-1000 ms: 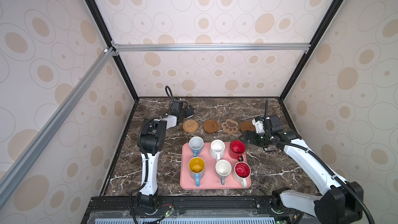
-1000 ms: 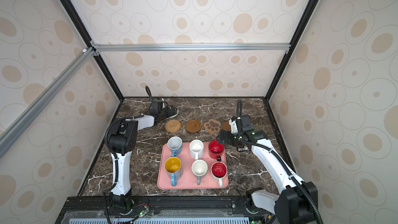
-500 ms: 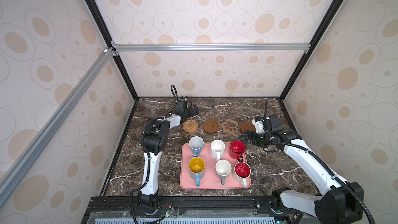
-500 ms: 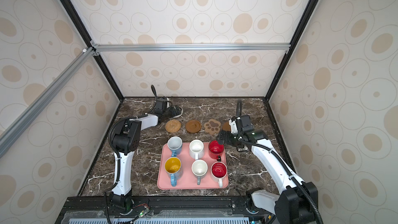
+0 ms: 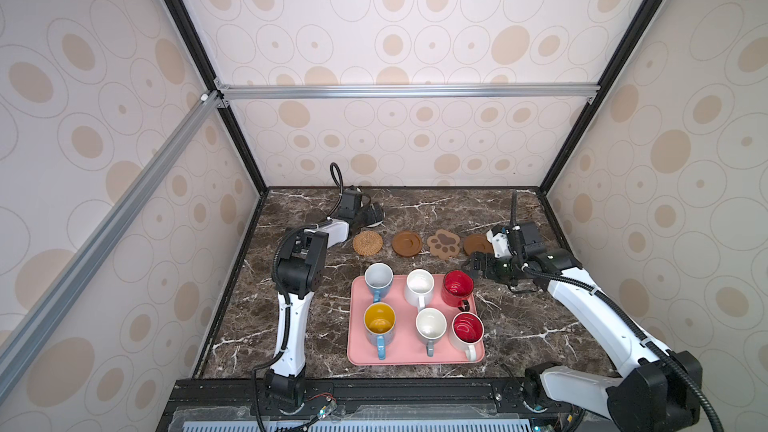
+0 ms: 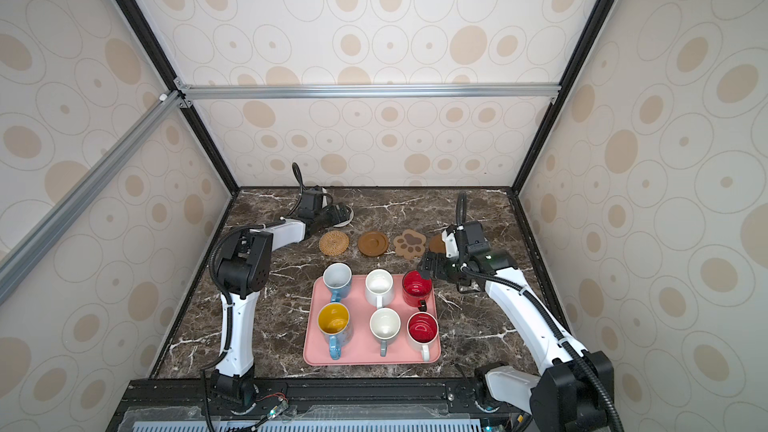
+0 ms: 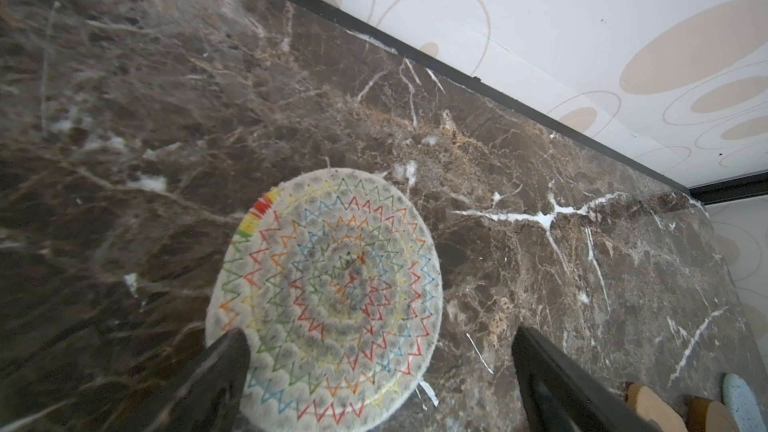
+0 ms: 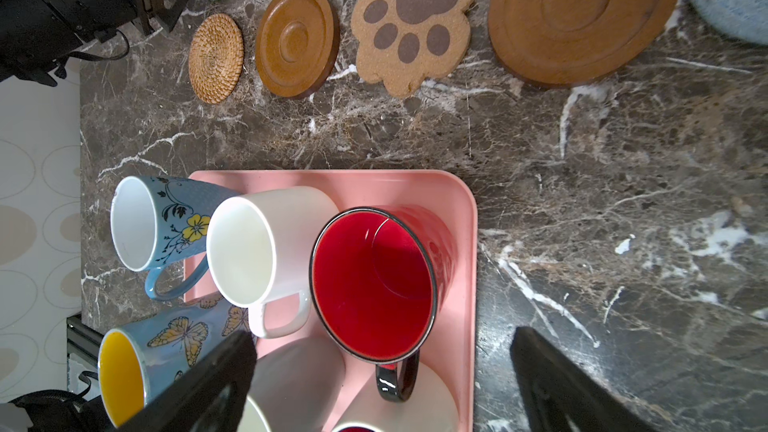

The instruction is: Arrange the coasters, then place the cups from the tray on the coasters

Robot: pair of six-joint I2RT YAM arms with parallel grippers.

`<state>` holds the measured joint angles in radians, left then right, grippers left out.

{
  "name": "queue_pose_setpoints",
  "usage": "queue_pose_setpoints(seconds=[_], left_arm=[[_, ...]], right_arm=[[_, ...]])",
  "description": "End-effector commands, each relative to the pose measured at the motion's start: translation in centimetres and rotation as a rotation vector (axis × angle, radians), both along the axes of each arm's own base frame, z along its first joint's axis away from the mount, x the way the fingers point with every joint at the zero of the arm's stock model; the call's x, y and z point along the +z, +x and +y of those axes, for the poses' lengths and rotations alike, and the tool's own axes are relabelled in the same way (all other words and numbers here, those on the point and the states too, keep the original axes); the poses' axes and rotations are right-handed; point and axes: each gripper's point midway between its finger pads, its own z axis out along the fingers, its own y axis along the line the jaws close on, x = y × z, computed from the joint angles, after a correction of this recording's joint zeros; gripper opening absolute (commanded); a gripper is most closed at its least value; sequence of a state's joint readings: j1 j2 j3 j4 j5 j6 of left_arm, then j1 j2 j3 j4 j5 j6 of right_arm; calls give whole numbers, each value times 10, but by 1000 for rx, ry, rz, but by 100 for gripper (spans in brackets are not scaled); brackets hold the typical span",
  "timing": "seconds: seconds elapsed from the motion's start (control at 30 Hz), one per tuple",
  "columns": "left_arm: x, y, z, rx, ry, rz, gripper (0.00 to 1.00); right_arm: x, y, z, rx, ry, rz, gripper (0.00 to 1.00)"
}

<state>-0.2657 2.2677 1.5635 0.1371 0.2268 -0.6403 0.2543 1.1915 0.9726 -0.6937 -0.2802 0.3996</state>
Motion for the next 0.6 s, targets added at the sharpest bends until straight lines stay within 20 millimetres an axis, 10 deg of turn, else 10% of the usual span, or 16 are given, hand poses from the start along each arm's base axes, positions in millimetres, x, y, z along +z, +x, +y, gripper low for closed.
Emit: queue_pose_setpoints(seconds=[0.0, 0.3, 0.57], left_arm=[[-47, -22, -3, 0, 7, 178, 100], [19, 5, -12, -13, -65, 45, 100], [70, -15, -7, -34, -63, -41, 100]], right_arm=[[10, -4, -3, -2, -19, -23, 100], [11, -8, -6, -5, -32, -25, 100], [10, -10, -5, -14, -17, -19, 100]])
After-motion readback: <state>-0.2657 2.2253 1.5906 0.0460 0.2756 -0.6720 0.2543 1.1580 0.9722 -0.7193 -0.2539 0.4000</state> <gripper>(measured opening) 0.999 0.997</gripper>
